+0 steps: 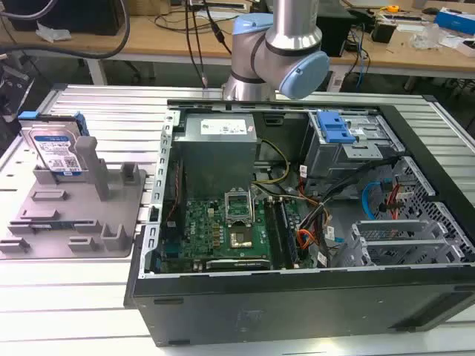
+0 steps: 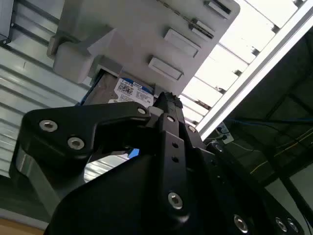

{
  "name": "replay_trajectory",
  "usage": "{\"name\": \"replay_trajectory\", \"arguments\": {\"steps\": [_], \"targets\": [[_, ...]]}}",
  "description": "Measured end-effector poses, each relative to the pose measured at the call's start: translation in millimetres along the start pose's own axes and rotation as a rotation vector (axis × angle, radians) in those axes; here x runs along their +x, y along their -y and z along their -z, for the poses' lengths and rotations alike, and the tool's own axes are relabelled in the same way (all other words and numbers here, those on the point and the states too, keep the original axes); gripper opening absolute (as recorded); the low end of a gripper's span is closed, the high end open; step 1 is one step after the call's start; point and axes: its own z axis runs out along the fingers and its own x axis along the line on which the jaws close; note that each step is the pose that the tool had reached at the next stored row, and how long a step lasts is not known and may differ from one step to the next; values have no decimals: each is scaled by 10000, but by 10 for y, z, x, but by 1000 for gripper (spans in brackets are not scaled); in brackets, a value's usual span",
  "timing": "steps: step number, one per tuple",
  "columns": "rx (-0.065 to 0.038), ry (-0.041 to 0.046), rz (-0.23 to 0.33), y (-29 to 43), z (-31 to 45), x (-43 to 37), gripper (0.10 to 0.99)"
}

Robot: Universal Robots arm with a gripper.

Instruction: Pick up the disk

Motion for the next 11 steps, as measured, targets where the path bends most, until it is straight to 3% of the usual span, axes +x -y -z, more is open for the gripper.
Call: {"name": "replay_trajectory", "arguments": {"steps": [7, 11], "targets": [[0, -3, 74, 0, 0, 0, 106], [1, -55, 1445, 0, -7, 0, 106]]}}
